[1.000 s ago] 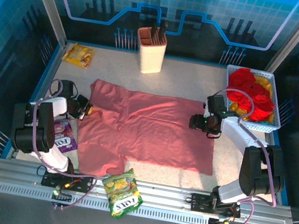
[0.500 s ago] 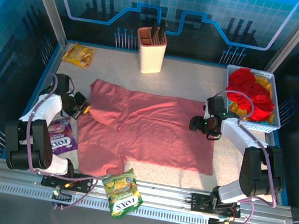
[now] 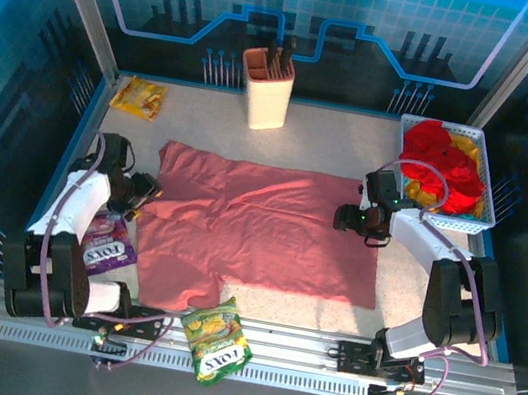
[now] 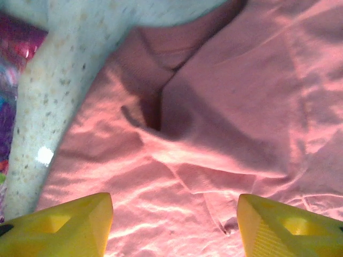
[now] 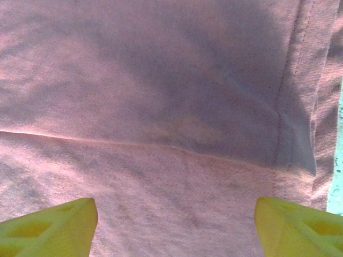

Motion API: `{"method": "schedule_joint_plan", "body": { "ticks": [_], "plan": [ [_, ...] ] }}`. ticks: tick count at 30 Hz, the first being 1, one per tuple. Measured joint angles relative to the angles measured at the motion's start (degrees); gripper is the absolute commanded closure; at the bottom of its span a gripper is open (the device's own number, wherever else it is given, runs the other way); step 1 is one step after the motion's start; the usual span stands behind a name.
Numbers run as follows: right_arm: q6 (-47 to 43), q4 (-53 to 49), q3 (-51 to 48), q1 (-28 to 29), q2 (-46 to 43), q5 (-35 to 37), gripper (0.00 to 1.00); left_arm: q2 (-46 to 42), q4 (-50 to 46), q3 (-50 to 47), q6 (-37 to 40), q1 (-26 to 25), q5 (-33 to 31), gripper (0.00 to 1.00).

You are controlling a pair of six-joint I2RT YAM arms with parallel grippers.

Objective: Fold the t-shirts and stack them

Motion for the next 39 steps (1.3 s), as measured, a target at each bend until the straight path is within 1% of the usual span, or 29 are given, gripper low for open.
{"method": "schedule_joint_plan", "body": {
  "ticks": [2,5,7,10,16,19,22,27,31,35,39],
  "plan": [
    [0.5,-0.6,1.2,0.1,0.4,0.3,0.18,1.0,-0.4,3.1,1.0,-2.5,-2.2,0.39],
    [1.4,-1.1,5.2,1.2,2.6,1.6,0.17,4.9,0.2,9.1,3.2,-8.5,-6.0,0.39],
    [2.1,-1.2,8.2,2.0,5.0,2.4,0.17,8.5,1.8,12.7,4.7,-12.7,-8.0,0.39],
    [3.3,-1.3,11.8,3.2,9.3,3.4,0.17,15.1,3.6,17.4,6.2,-16.1,-9.4,0.39],
    [5.7,-3.5,18.1,3.6,17.9,4.7,0.18,33.4,1.9,30.1,7.8,-16.3,-11.7,0.41],
    [6.1,-5.4,22.0,3.6,21.7,5.1,0.18,40.7,-0.7,35.5,8.9,-16.3,-12.2,0.42],
    [6.2,-6.9,26.3,3.6,25.6,5.6,0.19,46.0,-3.4,40.3,9.4,-16.3,-12.4,0.42],
    [6.1,-9.7,33.2,3.3,31.3,5.5,0.21,53.2,-9.9,49.8,10.9,-16.2,-12.6,0.43],
    [5.9,-11.8,38.5,1.5,35.0,5.1,0.23,57.6,-14.1,57.2,12.1,-15.2,-12.3,0.43],
    [5.9,-13.0,42.4,-0.8,37.4,4.2,0.23,59.7,-16.2,60.8,12.2,-13.5,-10.8,0.44],
    [5.9,-14.7,48.3,-1.7,41.0,4.2,0.23,61.1,-17.4,63.5,12.0,-12.4,-8.8,0.46]
  ]
}}
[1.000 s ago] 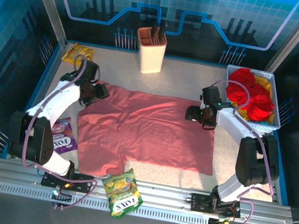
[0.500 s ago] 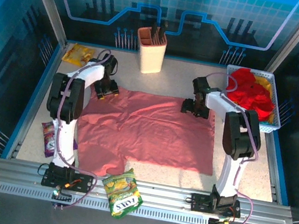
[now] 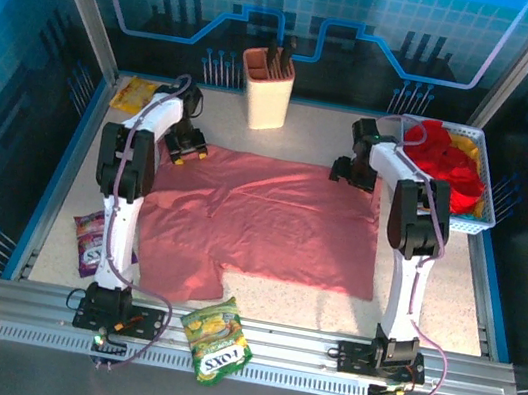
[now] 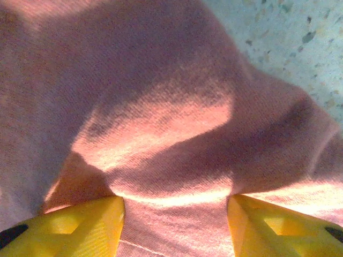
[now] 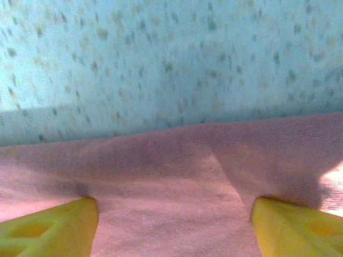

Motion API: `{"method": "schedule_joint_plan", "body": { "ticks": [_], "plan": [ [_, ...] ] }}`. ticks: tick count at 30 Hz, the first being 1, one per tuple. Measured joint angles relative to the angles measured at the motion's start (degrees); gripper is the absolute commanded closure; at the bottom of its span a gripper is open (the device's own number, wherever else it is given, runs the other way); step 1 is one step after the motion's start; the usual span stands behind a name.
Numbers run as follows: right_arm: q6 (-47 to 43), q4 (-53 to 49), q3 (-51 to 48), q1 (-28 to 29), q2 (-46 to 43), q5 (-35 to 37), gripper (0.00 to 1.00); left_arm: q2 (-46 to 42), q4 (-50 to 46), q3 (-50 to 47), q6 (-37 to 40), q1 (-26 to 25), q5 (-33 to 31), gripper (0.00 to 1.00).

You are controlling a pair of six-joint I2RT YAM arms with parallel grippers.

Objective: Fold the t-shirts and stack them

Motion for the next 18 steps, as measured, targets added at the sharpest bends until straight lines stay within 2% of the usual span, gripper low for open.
{"method": "schedule_joint_plan", "body": {
  "ticks": [4,10,18],
  "plan": [
    [-0.2,-1.9,7.8,-0.1,4.7,0.2,0.24,0.5,0.1,0.9,-1.1,0.5,1.4,0.46],
    [-0.8,-4.4,19.8,-1.0,11.4,0.7,0.23,4.7,0.9,8.7,-2.7,0.5,4.1,0.46],
    [-3.5,-3.4,25.0,-2.3,14.3,2.4,0.24,7.8,1.2,15.0,-3.1,0.5,6.2,0.38]
  ]
}}
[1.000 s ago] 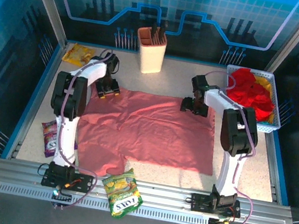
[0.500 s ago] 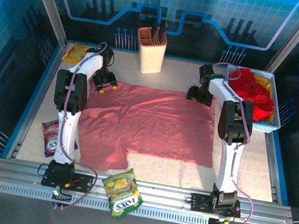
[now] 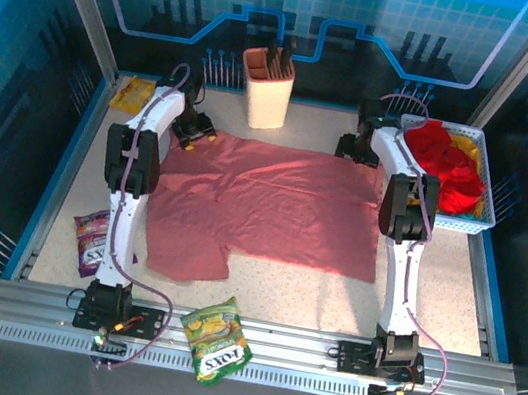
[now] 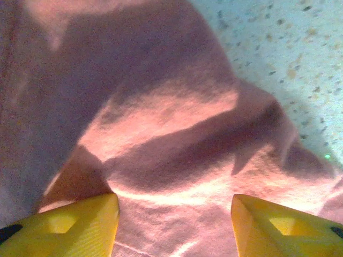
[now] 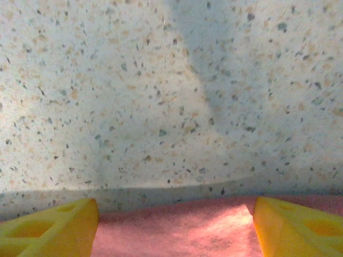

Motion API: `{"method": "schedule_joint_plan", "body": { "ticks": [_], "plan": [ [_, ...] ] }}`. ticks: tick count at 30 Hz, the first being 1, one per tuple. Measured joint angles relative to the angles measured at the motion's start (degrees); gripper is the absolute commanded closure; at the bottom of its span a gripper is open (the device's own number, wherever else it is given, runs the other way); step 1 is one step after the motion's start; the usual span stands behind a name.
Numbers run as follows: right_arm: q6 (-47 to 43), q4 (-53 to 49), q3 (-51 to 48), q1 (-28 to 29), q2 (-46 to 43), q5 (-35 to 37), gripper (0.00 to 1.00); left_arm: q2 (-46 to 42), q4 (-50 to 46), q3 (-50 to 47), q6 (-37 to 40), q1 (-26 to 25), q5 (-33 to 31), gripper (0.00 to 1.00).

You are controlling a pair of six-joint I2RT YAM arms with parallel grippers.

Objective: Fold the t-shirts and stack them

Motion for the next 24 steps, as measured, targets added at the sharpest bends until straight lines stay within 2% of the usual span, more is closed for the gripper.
{"method": "schedule_joint_plan", "body": {
  "ticks": [4,8,10,13,14,16,19,24],
  "plan": [
    [-2.0,3.7,-2.7,0.2,-1.7,0.0,0.21,-2.1,0.0,-1.3,0.3,-0.1,0.1,0.35],
    [-3.2,7.5,-14.2,1.6,-11.3,0.0,0.18,-12.5,0.4,-10.6,0.9,-0.6,-0.3,0.33],
    [-3.1,8.4,-19.8,3.1,-18.4,0.2,0.15,-21.0,1.1,-17.4,1.7,-1.0,-0.7,0.33],
    [-2.4,9.2,-26.5,5.3,-29.6,0.4,0.02,-34.9,2.6,-28.9,2.2,-1.5,-1.4,0.33],
    [-1.9,9.7,-28.9,5.8,-33.2,0.4,0.0,-38.6,3.0,-32.0,2.2,-1.6,-1.6,0.34],
    [-0.6,10.4,-36.3,6.4,-42.2,0.3,0.0,-47.3,3.7,-40.9,2.1,-1.6,-2.1,0.36],
    [0.4,10.4,-47.7,5.9,-52.8,0.2,0.0,-56.0,3.5,-52.7,1.4,-2.4,-3.8,0.36],
    [2.9,8.3,-65.6,2.1,-64.1,-2.7,0.0,-64.4,3.5,-68.6,-3.2,-8.8,-4.7,0.35]
  ]
}}
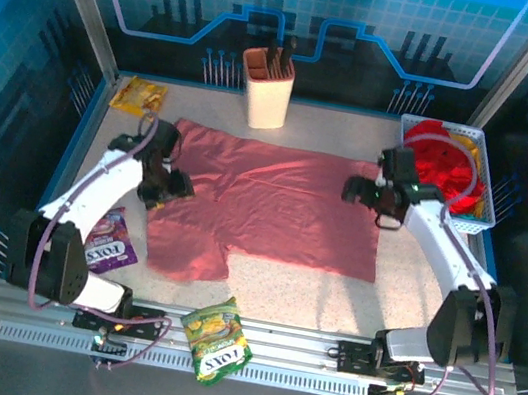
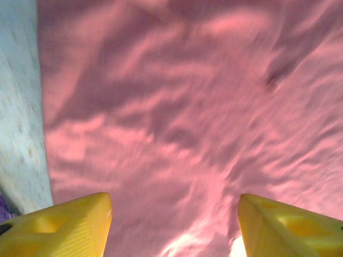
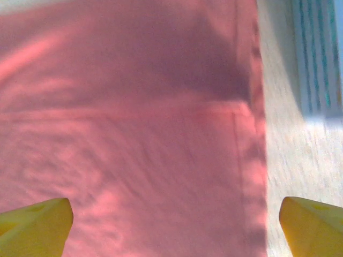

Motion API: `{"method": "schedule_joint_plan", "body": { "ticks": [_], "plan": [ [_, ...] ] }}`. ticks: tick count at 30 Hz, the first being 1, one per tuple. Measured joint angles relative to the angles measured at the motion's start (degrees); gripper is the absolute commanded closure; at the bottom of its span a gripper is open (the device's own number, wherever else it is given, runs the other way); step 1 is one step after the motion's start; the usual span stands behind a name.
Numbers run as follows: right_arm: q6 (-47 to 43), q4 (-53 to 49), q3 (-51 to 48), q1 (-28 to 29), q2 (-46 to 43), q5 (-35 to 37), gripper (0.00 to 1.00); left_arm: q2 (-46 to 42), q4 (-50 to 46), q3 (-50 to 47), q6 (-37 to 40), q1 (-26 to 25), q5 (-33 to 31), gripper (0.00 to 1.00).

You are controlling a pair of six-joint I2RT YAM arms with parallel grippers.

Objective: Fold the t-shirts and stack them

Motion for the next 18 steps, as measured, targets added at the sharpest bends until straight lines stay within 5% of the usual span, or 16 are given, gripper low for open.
{"method": "schedule_joint_plan", "body": {
  "ticks": [9,18],
  "plan": [
    [9.9,-4.1,-20.4,-3.8,-14.8,-4.3,0.12,-11.5,-2.1,-12.8,-11.5,-7.1,-1.6,0.35],
    [17.2,-4.2,-26.2,-4.9,-15.1,-4.5,0.25,-21.7,-6.1,-21.4,-18.7,-8.7,-1.4,0.34]
  ]
}}
